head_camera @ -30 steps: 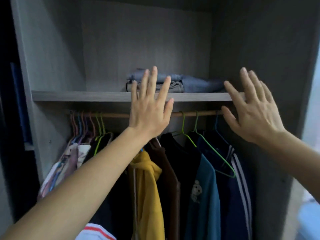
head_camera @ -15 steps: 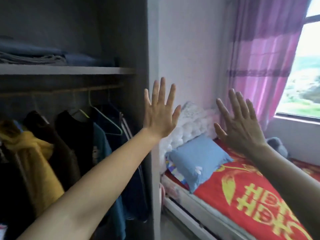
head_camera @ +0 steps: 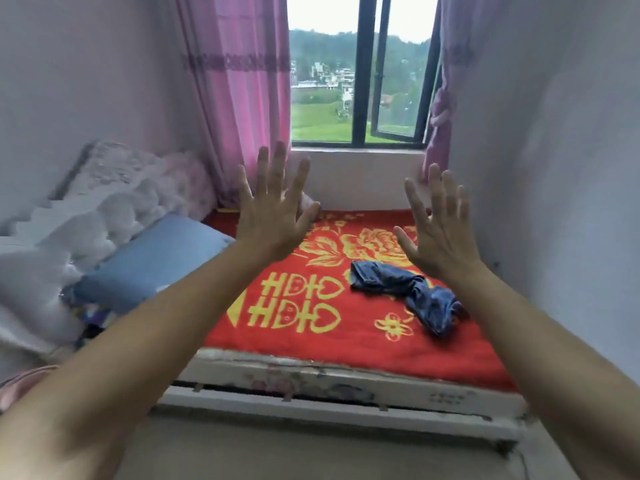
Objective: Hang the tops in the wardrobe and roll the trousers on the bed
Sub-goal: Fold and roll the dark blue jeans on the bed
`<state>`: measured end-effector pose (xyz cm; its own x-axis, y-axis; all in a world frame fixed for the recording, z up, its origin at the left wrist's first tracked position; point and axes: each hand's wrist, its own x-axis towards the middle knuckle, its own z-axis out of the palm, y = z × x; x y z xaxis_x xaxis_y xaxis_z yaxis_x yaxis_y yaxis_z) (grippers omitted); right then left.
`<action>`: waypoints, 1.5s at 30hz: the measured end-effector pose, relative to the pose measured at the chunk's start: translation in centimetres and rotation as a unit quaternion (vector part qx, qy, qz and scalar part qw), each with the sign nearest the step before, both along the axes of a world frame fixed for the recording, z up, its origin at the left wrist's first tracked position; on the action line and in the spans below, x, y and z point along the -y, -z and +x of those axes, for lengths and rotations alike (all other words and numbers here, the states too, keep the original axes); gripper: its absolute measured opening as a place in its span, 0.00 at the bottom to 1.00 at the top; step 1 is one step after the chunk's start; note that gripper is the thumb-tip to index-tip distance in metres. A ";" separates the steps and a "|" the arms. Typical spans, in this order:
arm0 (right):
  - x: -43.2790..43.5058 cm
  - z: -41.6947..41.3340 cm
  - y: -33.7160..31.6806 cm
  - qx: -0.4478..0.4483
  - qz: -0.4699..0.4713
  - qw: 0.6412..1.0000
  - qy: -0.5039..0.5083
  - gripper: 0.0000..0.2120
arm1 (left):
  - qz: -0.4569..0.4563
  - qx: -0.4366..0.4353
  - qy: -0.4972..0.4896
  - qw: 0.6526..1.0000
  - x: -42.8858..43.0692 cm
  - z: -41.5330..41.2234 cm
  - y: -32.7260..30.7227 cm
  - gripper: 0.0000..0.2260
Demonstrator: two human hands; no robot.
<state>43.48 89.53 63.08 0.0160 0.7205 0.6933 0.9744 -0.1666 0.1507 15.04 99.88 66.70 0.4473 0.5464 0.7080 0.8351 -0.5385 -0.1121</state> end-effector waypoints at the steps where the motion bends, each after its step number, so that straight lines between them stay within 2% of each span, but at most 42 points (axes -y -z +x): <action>1: 0.1 1.8 0.7 0.000 -0.001 1.000 0.013 0.42 | 0.003 -0.008 0.012 1.000 -0.8 1.5 0.6 0.32; 10: -5.6 12.5 8.9 -0.043 -0.090 0.989 0.106 0.44 | -0.103 -0.087 0.040 0.990 -12.4 13.2 8.7 0.33; 19: -22.9 22.9 8.8 -0.100 -0.139 0.971 0.169 0.44 | -0.226 -0.038 0.017 0.973 -31.5 22.4 10.4 0.33; 24: -30.5 26.3 10.4 -0.115 -0.145 0.970 0.161 0.43 | -0.251 -0.057 0.020 0.966 -39.4 27.8 11.1 0.33; 29: -38.1 31.5 13.7 -0.122 -0.182 0.965 0.145 0.43 | -0.275 -0.079 0.026 0.958 -45.6 34.3 14.8 0.33; 34: -45.6 36.5 19.6 -0.189 -0.238 0.944 0.126 0.40 | -0.354 -0.103 -0.020 0.929 -50.3 38.3 22.4 0.33; 38: -50.4 38.1 27.0 -0.231 -0.298 0.918 0.121 0.38 | -0.443 -0.133 -0.066 0.884 -53.3 39.9 29.4 0.32; 42: -53.5 37.2 36.2 -0.288 -0.356 0.882 0.115 0.38 | -0.518 -0.116 -0.091 0.843 -55.3 40.7 38.1 0.30; 45: -55.3 35.9 43.7 -0.297 -0.395 0.862 0.112 0.38 | -0.567 -0.079 -0.104 0.813 -57.0 41.3 45.9 0.28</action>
<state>79.39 144.84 19.36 0.3990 0.8968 -0.1912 0.8758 -0.4345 -0.2104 56.33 156.84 20.82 0.2989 0.8832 -0.3615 0.9445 -0.2196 0.2444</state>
